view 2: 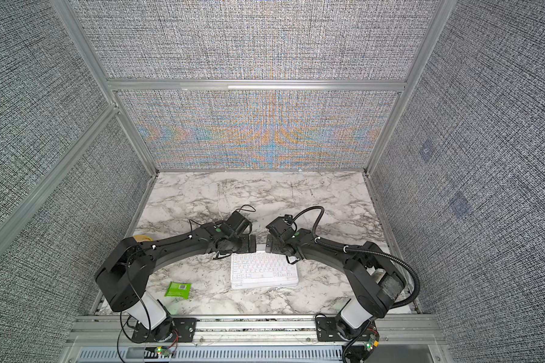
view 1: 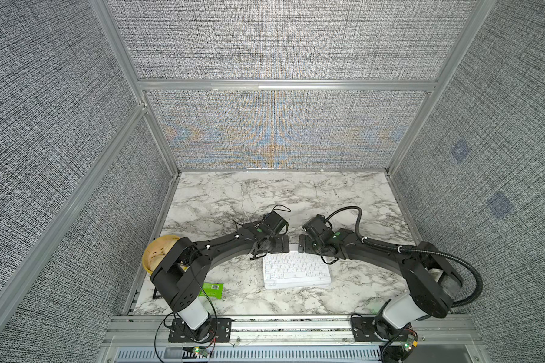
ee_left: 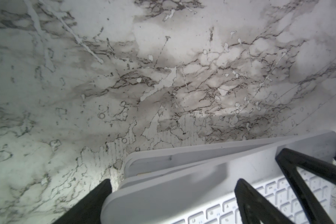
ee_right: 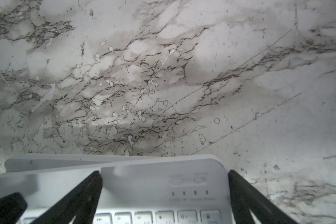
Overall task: Stack the numeric keypads
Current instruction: Adjust the numeric keypads at the center of the board.
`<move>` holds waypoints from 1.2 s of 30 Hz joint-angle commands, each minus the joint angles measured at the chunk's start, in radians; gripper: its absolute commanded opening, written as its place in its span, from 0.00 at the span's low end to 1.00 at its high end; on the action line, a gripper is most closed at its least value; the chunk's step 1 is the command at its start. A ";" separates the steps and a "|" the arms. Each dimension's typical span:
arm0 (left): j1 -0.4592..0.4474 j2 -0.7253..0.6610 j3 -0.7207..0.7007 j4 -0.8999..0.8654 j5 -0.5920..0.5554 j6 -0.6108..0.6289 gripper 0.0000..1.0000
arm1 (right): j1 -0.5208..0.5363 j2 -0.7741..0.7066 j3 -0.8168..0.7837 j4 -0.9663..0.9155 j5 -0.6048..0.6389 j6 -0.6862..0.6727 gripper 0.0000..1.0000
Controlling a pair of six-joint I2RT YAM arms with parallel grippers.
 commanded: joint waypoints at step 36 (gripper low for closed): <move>-0.004 -0.062 -0.056 0.041 -0.014 -0.030 0.99 | 0.006 -0.027 -0.010 -0.001 0.016 0.006 0.99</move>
